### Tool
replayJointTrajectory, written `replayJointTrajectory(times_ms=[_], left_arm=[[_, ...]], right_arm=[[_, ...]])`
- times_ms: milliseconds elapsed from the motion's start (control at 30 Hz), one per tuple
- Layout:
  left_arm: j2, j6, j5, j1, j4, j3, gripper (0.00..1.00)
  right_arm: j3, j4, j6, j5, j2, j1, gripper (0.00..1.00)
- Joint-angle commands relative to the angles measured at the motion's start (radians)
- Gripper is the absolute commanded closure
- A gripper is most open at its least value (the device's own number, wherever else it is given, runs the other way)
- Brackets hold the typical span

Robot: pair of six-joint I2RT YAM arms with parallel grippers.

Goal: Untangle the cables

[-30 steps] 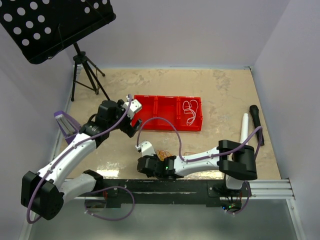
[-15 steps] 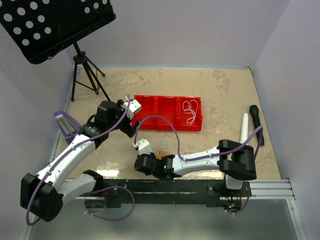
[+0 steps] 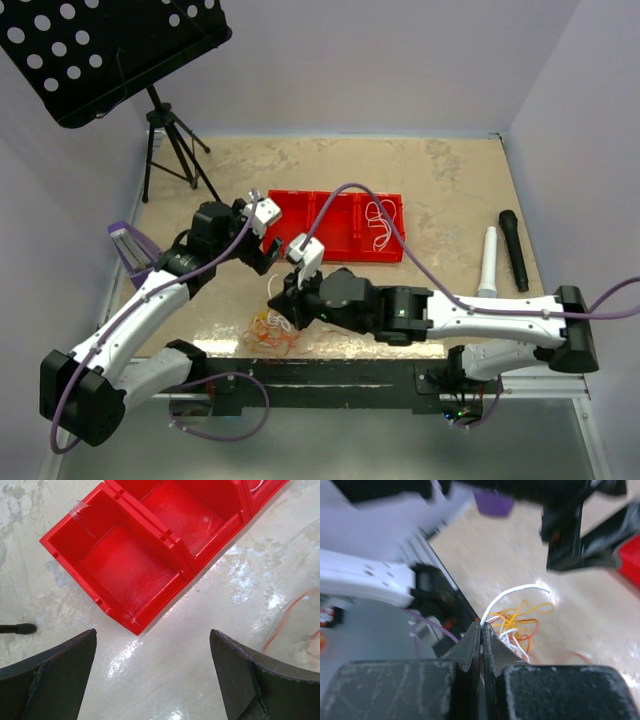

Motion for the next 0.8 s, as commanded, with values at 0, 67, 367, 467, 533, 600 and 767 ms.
replayJointTrajectory(times_ms=[0,67,367,467,533,600,767], left_arm=[[-0.038,-0.099,0.094,0.017,0.012,0.066,0.00],[-0.038,-0.113,0.128,0.032,0.006,0.072,0.00],[-0.130,-0.035,0.070,0.054,0.066,0.107,0.00],[-0.128,0.024,0.160,0.054,0.017,0.140,0.00],[-0.143,0.030,0.220,0.054,-0.003,0.121,0.00],[-0.173,0.044,0.280,0.054,-0.022,0.083,0.00],[-0.289,0.036,0.467,0.054,0.038,-0.053,0.10]], right_arm=[[0.061,-0.026,-0.061,-0.051,-0.062,-0.015,1.00],[0.055,-0.049,-0.050,-0.035,-0.077,-0.021,1.00],[-0.023,-0.060,-0.020,0.048,-0.126,-0.050,1.00],[-0.046,-0.045,-0.037,0.030,-0.132,-0.105,1.00],[-0.050,-0.032,-0.053,0.015,-0.140,-0.147,1.00],[-0.037,-0.031,-0.069,0.008,-0.147,-0.185,1.00],[0.000,-0.005,-0.098,-0.019,-0.151,-0.231,1.00]])
